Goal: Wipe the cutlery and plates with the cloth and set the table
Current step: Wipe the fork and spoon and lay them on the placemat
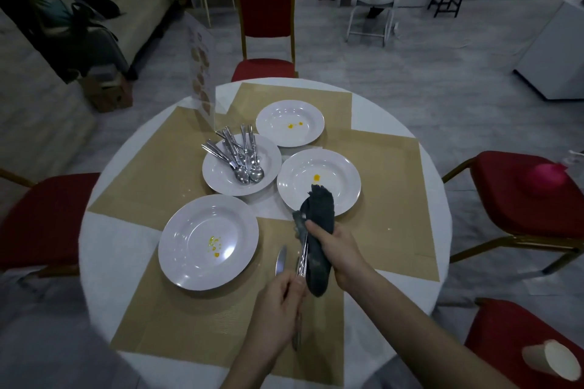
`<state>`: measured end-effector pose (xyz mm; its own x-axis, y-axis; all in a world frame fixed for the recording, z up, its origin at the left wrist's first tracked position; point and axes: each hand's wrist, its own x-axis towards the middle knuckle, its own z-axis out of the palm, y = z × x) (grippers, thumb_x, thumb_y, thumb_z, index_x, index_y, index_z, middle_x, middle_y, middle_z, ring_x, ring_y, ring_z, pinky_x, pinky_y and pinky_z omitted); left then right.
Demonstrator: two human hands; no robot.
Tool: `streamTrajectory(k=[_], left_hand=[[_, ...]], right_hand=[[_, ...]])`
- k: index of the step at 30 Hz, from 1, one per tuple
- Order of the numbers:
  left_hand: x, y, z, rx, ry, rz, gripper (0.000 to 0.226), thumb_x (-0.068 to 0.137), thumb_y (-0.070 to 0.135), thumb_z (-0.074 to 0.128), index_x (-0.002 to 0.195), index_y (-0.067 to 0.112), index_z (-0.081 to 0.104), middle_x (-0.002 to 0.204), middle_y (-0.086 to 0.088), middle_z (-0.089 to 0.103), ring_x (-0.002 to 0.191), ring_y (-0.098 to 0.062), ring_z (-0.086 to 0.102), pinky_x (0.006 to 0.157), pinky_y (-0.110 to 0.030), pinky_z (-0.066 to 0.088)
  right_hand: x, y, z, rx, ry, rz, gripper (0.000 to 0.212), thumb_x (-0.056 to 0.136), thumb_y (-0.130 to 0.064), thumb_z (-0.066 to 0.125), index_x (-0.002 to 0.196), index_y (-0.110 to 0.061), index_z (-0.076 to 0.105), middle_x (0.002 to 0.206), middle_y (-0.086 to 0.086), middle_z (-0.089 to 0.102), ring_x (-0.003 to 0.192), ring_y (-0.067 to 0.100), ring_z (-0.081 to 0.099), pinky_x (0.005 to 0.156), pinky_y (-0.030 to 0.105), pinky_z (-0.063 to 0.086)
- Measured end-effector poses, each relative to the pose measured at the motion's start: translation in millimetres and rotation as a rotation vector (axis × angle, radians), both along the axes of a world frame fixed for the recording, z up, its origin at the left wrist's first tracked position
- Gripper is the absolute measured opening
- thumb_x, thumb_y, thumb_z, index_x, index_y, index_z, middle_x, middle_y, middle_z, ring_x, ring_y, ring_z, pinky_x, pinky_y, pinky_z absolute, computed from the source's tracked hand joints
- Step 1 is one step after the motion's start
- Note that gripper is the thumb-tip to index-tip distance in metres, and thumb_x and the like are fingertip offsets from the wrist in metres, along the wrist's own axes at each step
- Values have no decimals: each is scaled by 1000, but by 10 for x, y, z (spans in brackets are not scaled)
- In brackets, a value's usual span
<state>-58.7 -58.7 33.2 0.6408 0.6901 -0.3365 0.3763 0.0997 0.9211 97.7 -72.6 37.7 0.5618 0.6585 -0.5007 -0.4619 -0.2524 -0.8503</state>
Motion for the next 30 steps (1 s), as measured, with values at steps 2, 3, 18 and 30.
streamTrajectory(k=[2, 3, 18, 30], left_hand=[[-8, 35, 48, 10, 0, -36, 33, 100, 25, 48, 66, 20, 48, 53, 7, 40, 46, -9, 35, 51, -30, 29], [-31, 38, 67, 9, 8, -57, 35, 99, 25, 48, 64, 22, 48, 51, 8, 41, 43, -9, 37, 49, -27, 31], [-220, -9, 95, 252, 189, -161, 32, 97, 22, 49, 66, 14, 49, 53, 9, 49, 51, -3, 43, 54, -24, 36], [-48, -127, 85, 349, 199, -269, 39, 98, 21, 47, 62, 21, 34, 55, 5, 41, 53, -10, 37, 55, -29, 27]], right_hand=[[39, 42, -47, -24, -26, -37, 15, 87, -21, 69, 94, -8, 69, 84, 11, 75, 71, 20, 70, 61, 27, 55], [71, 44, -77, -42, -39, -59, 14, 86, -19, 69, 94, -7, 68, 82, 11, 73, 67, 19, 68, 58, 25, 54], [348, -137, -221, -41, -79, 167, 14, 90, -23, 67, 100, -13, 66, 88, 3, 73, 77, 17, 67, 68, 27, 52], [390, -379, -334, 23, -150, 185, 26, 95, -19, 58, 74, -4, 62, 69, 12, 65, 65, 23, 58, 63, 26, 50]])
